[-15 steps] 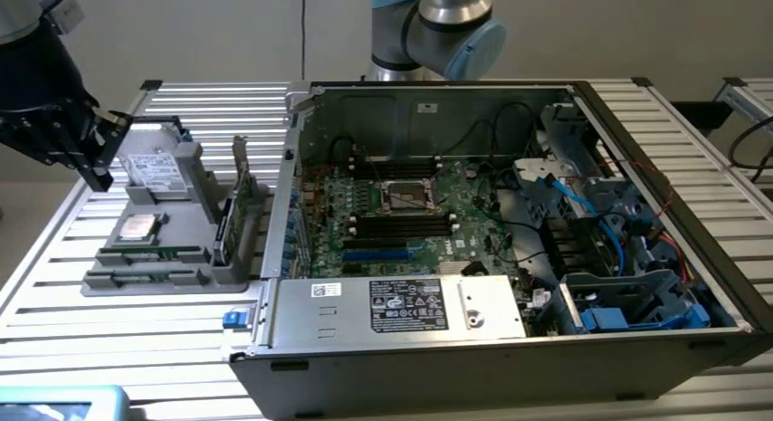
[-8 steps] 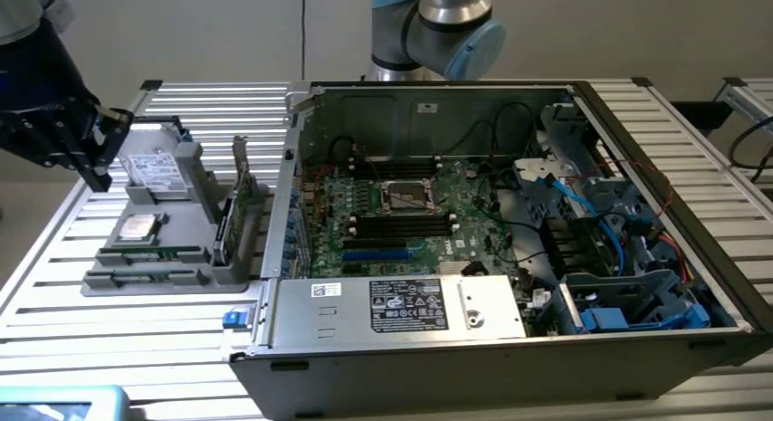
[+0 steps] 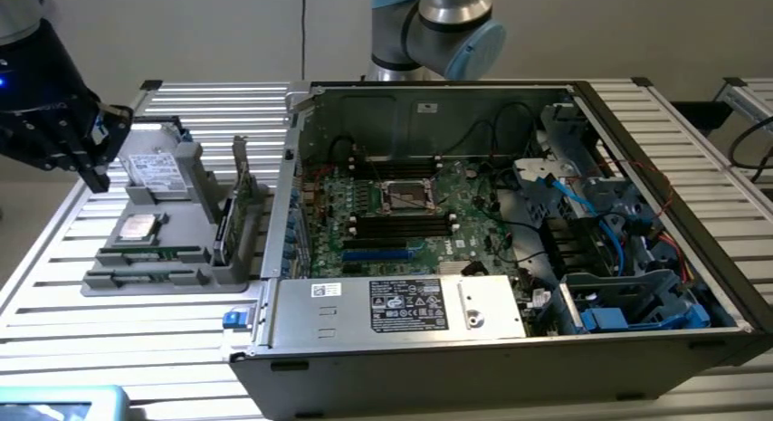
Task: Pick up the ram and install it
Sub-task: 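Pick up the ram and move it above insertion slot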
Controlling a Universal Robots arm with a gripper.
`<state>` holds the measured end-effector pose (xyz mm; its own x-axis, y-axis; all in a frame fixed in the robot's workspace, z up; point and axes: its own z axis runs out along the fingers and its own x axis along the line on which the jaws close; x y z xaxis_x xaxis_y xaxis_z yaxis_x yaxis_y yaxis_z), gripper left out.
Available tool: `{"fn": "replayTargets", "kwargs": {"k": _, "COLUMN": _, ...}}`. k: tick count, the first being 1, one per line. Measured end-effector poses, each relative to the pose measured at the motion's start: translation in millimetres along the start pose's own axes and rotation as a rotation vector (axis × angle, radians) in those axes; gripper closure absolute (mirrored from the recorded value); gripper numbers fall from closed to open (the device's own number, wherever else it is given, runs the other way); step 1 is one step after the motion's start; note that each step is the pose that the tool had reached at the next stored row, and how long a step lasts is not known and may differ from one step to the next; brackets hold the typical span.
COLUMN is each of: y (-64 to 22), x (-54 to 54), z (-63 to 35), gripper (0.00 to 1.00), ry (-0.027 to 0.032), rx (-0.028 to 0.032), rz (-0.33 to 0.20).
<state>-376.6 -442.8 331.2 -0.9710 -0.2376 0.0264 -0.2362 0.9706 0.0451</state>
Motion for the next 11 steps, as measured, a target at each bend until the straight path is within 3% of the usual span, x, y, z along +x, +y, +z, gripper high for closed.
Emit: {"fn": "replayTargets", "kwargs": {"k": 11, "y": 0.0, "x": 0.0, "z": 1.0, "gripper": 0.89, "ry": 0.0091, "rx": 0.0053, "rz": -0.199}}
